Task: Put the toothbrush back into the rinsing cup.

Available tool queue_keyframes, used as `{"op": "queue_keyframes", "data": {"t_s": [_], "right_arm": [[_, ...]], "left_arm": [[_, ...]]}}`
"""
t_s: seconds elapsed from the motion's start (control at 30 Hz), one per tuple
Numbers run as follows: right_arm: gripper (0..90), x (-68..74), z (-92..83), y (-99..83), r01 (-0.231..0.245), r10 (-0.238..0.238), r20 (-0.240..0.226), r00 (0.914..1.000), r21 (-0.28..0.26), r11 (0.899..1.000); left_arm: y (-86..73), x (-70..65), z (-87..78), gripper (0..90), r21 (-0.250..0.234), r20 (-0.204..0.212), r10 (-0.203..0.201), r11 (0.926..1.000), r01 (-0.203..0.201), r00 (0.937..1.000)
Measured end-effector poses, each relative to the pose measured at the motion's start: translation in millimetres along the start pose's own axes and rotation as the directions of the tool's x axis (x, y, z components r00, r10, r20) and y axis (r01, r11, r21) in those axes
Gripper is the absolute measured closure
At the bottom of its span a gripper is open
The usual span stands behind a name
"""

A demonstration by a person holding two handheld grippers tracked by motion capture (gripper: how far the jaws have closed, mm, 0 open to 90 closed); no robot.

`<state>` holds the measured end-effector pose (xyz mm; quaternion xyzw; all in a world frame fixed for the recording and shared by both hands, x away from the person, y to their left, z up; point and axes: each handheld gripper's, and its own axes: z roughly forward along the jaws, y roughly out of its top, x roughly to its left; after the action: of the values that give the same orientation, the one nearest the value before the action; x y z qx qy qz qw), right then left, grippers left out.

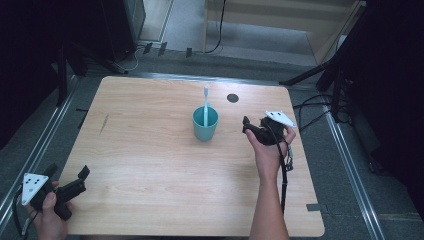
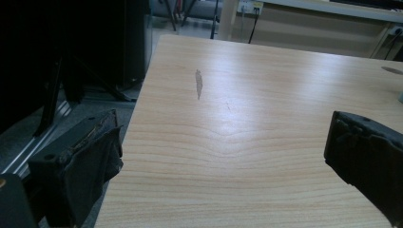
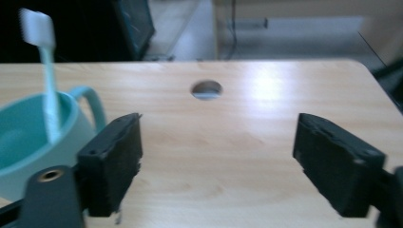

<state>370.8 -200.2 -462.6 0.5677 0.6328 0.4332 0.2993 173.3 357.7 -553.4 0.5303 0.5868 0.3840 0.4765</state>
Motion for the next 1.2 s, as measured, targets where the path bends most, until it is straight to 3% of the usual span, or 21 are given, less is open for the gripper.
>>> {"op": "queue_keyframes", "data": {"t_s": [0.1,0.2,0.53,0.87,1.0,1.2], "right_arm": [[11.6,-12.1,-4.4,-4.1,-0.020,0.020,-0.001,0.9998,0.010,1.000],[0.5,-27.1,-8.5,-11.7,-0.013,0.014,-0.021,0.9997,0.035,0.999],[0.0,-63.3,-23.1,-31.4,-0.024,0.022,0.028,0.9994,0.053,0.998],[0.0,-85.4,-37.3,-52.6,-0.032,0.032,0.019,0.9993,0.002,0.999],[0.0,-93.3,-45.2,-66.5,-0.004,0.004,0.012,0.9999,-0.010,1.000],[0.0,-106.8,-62.3,-92.1,-0.004,0.004,-0.004,1.0000,-0.035,0.999]], "left_arm": [[0.0,-0.1,-0.1,0.0,0.000,0.000,0.000,1.0000,0.000,1.0000],[0.0,-0.1,-0.1,0.0,0.000,0.000,0.001,1.0000,-0.001,1.0000],[0.1,-0.9,0.3,0.0,0.002,-0.006,0.004,1.0000,-0.004,1.0000],[0.1,-0.8,0.1,0.0,0.003,-0.006,0.007,1.0000,-0.007,1.0000],[0.1,-0.8,0.2,0.0,0.005,-0.007,0.009,1.0000,-0.008,0.9999],[-0.1,-1.7,0.3,0.0,0.002,-0.008,0.014,0.9999,-0.014,0.9999]]}}
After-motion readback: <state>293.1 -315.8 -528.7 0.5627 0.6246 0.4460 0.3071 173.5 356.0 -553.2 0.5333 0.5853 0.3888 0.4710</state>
